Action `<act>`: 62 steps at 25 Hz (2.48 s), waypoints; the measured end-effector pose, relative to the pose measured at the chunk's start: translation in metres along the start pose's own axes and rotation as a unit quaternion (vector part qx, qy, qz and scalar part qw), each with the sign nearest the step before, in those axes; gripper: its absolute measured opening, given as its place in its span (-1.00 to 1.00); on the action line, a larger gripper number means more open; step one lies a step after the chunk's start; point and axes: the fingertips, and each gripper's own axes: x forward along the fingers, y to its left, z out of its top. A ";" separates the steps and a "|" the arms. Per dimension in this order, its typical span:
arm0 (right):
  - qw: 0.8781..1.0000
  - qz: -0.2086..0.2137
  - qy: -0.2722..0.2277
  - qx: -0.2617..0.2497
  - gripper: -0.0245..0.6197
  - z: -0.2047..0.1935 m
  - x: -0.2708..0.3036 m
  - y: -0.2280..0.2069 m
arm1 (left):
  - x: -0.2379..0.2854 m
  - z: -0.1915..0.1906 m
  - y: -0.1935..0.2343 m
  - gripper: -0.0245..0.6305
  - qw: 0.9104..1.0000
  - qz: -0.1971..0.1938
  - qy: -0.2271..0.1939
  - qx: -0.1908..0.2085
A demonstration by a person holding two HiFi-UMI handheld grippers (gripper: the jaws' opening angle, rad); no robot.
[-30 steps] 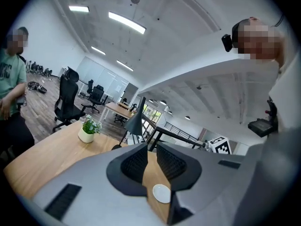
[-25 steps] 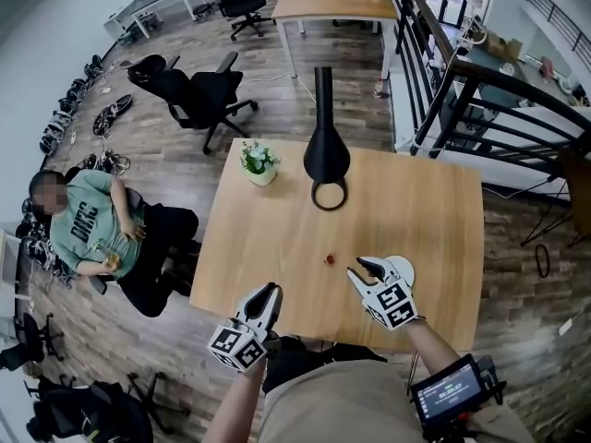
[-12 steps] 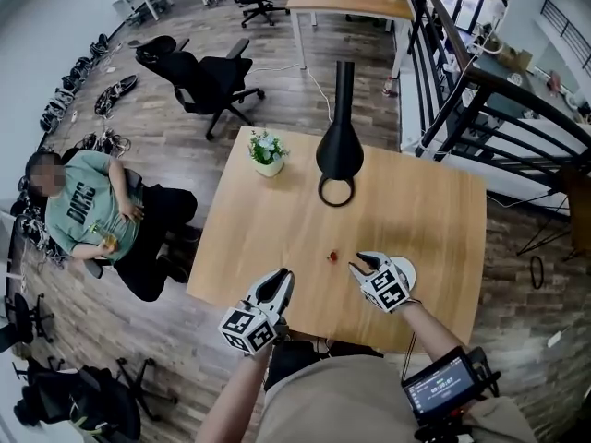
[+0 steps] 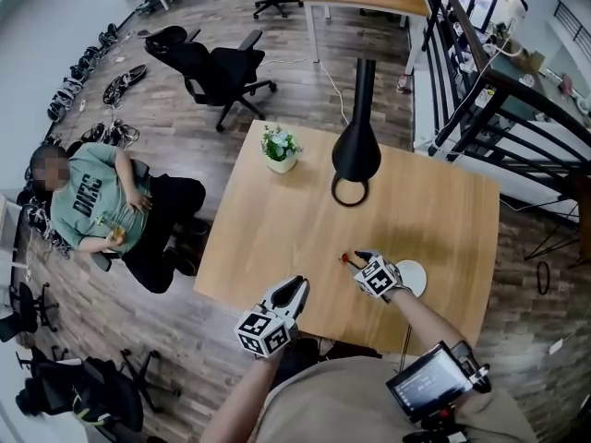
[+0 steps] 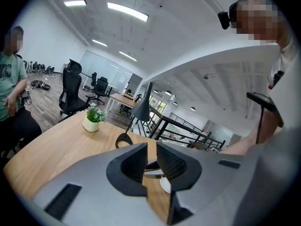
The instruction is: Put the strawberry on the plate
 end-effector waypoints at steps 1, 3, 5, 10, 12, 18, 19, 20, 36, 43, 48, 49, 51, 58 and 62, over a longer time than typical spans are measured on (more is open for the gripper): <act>1.000 0.005 0.009 0.001 -0.54 -0.004 0.009 0.000 | 0.001 -0.002 0.001 -0.79 1.000 0.000 0.004 0.000; 1.000 0.019 0.020 0.009 -0.38 -0.012 0.028 0.002 | 0.003 -0.005 0.003 -0.79 1.000 0.000 0.011 0.000; 0.999 0.026 0.029 0.009 -0.38 -0.015 0.042 0.005 | 0.003 -0.006 0.005 -0.79 1.000 0.002 0.017 0.003; 0.997 0.028 0.067 -0.016 -0.38 -0.027 0.061 0.009 | 0.001 -0.006 0.010 -0.79 1.000 0.005 0.026 0.008; 0.996 0.024 0.082 -0.021 -0.38 -0.032 0.070 0.007 | -0.002 -0.004 0.013 -0.79 1.000 0.007 0.027 0.008; 0.994 0.030 0.099 -0.019 -0.38 -0.035 0.088 0.004 | -0.011 -0.002 0.026 -0.79 0.999 0.017 0.032 0.001; 0.994 0.031 0.101 -0.018 -0.38 -0.036 0.091 0.004 | -0.013 -0.003 0.028 -0.79 0.999 0.018 0.034 0.000; 0.994 0.031 0.103 -0.016 -0.38 -0.039 0.094 0.004 | -0.014 -0.004 0.030 -0.79 0.999 0.020 0.036 0.000; 0.999 0.013 0.030 0.025 -0.49 -0.030 0.079 0.003 | -0.009 -0.014 0.027 -0.79 0.999 0.010 0.054 -0.002; 0.997 0.002 -0.060 0.040 -0.49 0.019 0.033 -0.001 | 0.009 -0.016 0.013 -0.79 0.998 -0.011 0.059 0.003; 0.992 -0.018 -0.114 0.053 -0.49 0.048 -0.018 -0.005 | 0.021 -0.015 -0.004 -0.79 0.998 -0.030 0.061 0.010; 0.990 -0.023 -0.125 0.055 -0.49 0.053 -0.029 -0.006 | 0.023 -0.015 -0.007 -0.79 0.998 -0.033 0.061 0.011; 0.987 -0.032 -0.145 0.058 -0.49 0.061 -0.050 -0.006 | 0.028 -0.015 -0.013 -0.79 0.997 -0.041 0.060 0.013; 0.974 -0.058 -0.208 0.068 -0.49 0.080 -0.127 -0.009 | 0.045 -0.017 -0.036 -0.79 0.996 -0.065 0.057 0.014; 0.967 -0.077 -0.234 0.062 -0.49 0.084 -0.167 -0.014 | 0.053 -0.017 -0.049 -0.79 0.995 -0.078 0.055 0.016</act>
